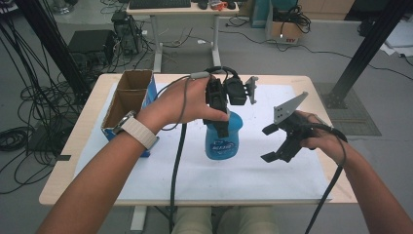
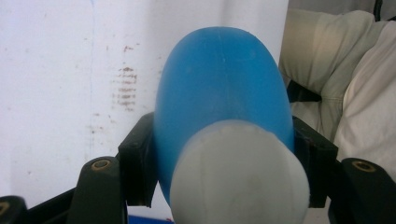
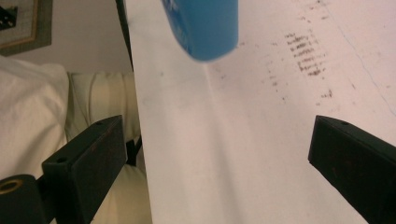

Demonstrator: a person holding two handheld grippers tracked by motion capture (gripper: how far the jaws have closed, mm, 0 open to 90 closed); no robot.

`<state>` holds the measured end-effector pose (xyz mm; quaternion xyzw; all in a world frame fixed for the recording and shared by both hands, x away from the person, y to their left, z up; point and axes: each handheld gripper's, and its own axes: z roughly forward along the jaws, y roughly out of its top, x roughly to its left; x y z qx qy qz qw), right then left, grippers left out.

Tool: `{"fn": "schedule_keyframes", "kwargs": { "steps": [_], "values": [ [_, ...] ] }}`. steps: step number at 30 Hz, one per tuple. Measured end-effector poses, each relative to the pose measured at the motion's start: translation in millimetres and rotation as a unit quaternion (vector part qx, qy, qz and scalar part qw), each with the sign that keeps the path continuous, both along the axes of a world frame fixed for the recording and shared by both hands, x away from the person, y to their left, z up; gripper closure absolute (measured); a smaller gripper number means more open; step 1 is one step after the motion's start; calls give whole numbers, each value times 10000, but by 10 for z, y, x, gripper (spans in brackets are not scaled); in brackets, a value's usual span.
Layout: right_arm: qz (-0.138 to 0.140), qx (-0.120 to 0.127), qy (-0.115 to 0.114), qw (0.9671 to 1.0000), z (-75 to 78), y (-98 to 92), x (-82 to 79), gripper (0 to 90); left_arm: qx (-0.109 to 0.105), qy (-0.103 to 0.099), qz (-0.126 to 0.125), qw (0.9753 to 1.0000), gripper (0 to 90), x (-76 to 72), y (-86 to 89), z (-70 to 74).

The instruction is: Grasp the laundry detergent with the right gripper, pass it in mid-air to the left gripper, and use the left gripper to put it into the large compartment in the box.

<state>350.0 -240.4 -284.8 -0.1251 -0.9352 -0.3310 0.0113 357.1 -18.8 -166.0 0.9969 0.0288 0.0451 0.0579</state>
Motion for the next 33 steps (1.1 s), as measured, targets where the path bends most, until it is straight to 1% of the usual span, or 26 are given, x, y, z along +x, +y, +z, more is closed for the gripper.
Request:
{"fn": "schedule_keyframes", "kwargs": {
  "steps": [3, 4, 5, 6, 7, 8, 10, 12, 14, 15, 16, 18, 20, 21, 22, 23, 24, 25, 26, 27, 28, 29, 30, 31, 32, 33],
  "values": [
    [-56, -69, -9, 10000, 26, -72, -13, 38, -7, -62, 239, 9997, 375, 32, 29, 39],
    [93, -143, -177, 9997, 25, -113, 15, 38, 7, -79, 345, 9994, 375, 41, 41, 52],
    [132, -217, -237, 9994, 33, -142, 26, 38, -1, -114, 367, 9993, 375, 53, 49, 61],
    [92, -250, -234, 9994, 38, -158, 24, 38, 0, -131, 481, 9988, 375, 65, 69, 86],
    [26, -323, -217, 9992, 45, -183, 20, 39, -2, -157, 527, 9985, 375, 76, 78, 98],
    [27, -376, -179, 9991, 49, -198, 24, 41, -1, -156, 619, 9980, 375, 84, 96, 122],
    [-79, -455, -168, 9988, 61, -248, 33, 41, 45, -187, 695, 9974, 375, 95, 110, 165],
    [-167, -527, -86, 9984, 61, -293, 51, 41, 32, -199, 807, 9965, 375, 105, 126, 214],
    [-308, -587, -86, 9978, 49, -347, 69, 42, 37, -166, 1003, 9948, 375, 120, 143, 269],
    [-396, -616, -89, 9973, 45, -373, 70, 42, 100, -146, 1094, 9938, 376, 136, 149, 310],
    [-450, -621, -104, 9970, 40, -397, 72, 42, 114, -135, 1133, 9934, 375, 157, 162, 340],
    [-517, -647, -148, 9965, 36, -446, 71, 42, 149, -140, 1357, 9905, 376, 181, 184, 403],
    [-549, -696, -128, 9960, 36, -483, 69, 44, 74, -141, 1660, 9860, 376, 204, 212, 453],
    [-580, -716, -142, 9956, 37, -494, 69, 45, 52, -183, 1785, 9838, 376, 213, 223, 485],
    [-623, -680, -176, 9956, 34, -511, 69, 45, 55, -183, 1893, 9817, 376, 221, 230, 504],
    [-641, -694, -176, 9954, 39, -525, 72, 45, 88, -205, 1929, 9810, 376, 232, 236, 524],
    [-671, -676, -189, 9953, 39, -533, 71, 45, 143, -166, 2044, 9786, 376, 248, 249, 561],
    [-679, -667, -200, 9953, 42, -546, 76, 45, 150, -138, 2093, 9776, 376, 269, 269, 594],
    [-690, -666, -212, 9952, 48, -556, 78, 45, 171, -130, 2094, 9776, 376, 283, 283, 616],
    [-693, -651, -219, 9952, 50, -560, 79, 44, 144, -90, 2131, 9769, 376, 301, 304, 643],
    [-718, -642, -215, 9951, 52, -562, 77, 45, 160, -77, 2184, 9757, 376, 315, 322, 670],
    [-722, -639, -216, 9951, 53, -564, 77, 45, 103, -74, 2319, 9727, 376, 309, 333, 681],
    [-728, -646, -214, 9950, 54, -567, 78, 45, 120, -73, 2402, 9706, 376, 322, 352, 717],
    [-717, -639, -229, 9951, 49, -572, 83, 45, 156, -55, 2448, 9694, 376, 336, 370, 743],
    [-718, -624, -224, 9952, 43, -575, 88, 45, 149, -73, 2541, 9670, 376, 344, 387, 770],
    [-726, -628, -219, 9951, 34, -579, 94, 44, 183, -90, 2589, 9657, 376, 350, 402, 799]
  ]
}}
